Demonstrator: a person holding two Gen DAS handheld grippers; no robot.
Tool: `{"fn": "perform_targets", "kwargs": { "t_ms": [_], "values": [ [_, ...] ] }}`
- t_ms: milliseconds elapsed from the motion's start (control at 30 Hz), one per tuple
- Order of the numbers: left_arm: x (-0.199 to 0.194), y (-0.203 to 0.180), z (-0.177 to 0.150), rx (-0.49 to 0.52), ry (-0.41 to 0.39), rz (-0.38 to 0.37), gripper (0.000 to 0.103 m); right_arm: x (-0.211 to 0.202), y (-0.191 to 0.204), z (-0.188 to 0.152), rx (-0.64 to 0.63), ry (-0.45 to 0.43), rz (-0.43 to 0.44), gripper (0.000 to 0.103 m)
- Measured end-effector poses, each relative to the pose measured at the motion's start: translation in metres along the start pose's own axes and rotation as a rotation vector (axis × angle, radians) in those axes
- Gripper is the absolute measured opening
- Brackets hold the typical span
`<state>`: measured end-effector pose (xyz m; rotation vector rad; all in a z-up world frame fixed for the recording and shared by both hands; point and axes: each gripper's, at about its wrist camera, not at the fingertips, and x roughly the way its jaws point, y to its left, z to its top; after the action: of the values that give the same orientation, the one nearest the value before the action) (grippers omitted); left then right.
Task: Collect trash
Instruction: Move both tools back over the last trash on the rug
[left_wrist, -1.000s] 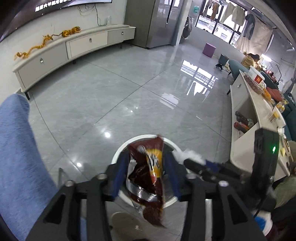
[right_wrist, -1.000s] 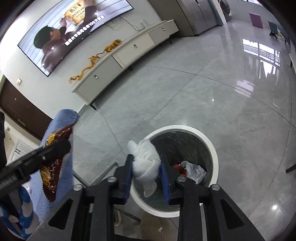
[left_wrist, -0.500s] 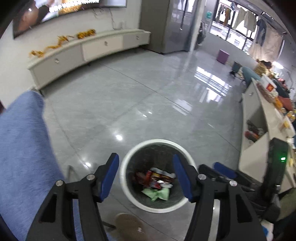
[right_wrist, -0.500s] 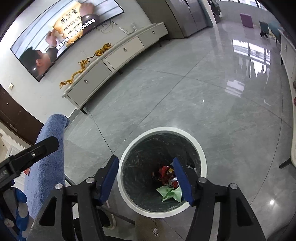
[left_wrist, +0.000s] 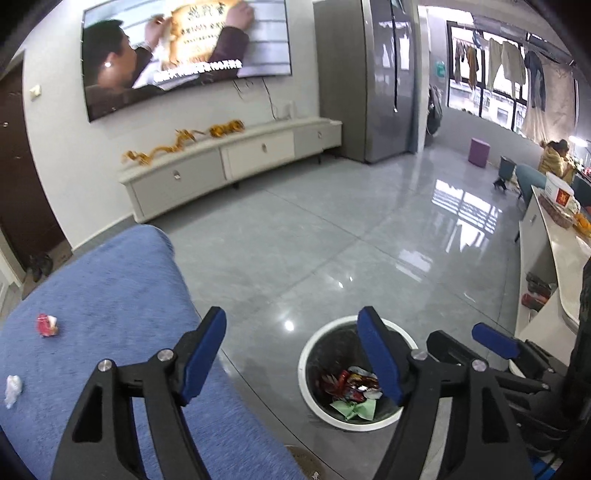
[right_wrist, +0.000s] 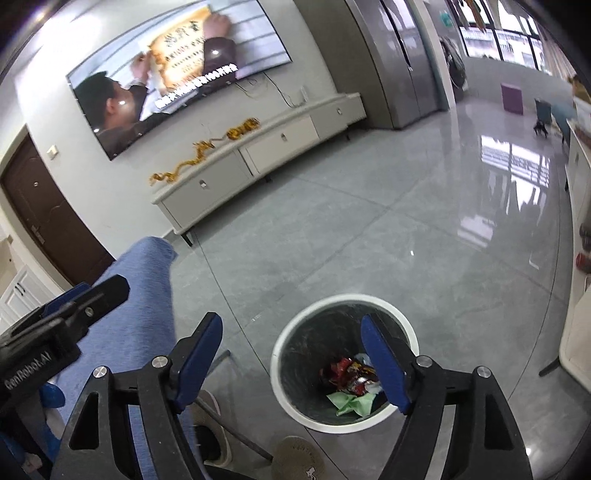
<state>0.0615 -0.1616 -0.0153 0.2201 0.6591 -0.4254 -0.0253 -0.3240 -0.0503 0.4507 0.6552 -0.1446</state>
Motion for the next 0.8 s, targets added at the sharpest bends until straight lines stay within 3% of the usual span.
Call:
{"fn": "perform_targets", "kwargs": {
  "t_ms": [267, 500, 800],
  "values": [
    [-0.061, 0.025, -0.006, -0.034, -0.126, 0.113, 0.072, -0.036, 0.035, 0.001, -0.079, -0.065, 0.050, 0.076],
    [-0.106, 0.061, -0.023, -0.112, -0.212, 0.164, 0.072, -0.059, 0.066, -0.002, -0.136, -0.105, 0.078, 0.077],
    [-0.153, 0.103, -0.038, -0.159, -0.254, 0.205, 0.072, -0.085, 0.109, -0.009, -0.215, -0.147, 0.110, 0.077]
  ]
}}
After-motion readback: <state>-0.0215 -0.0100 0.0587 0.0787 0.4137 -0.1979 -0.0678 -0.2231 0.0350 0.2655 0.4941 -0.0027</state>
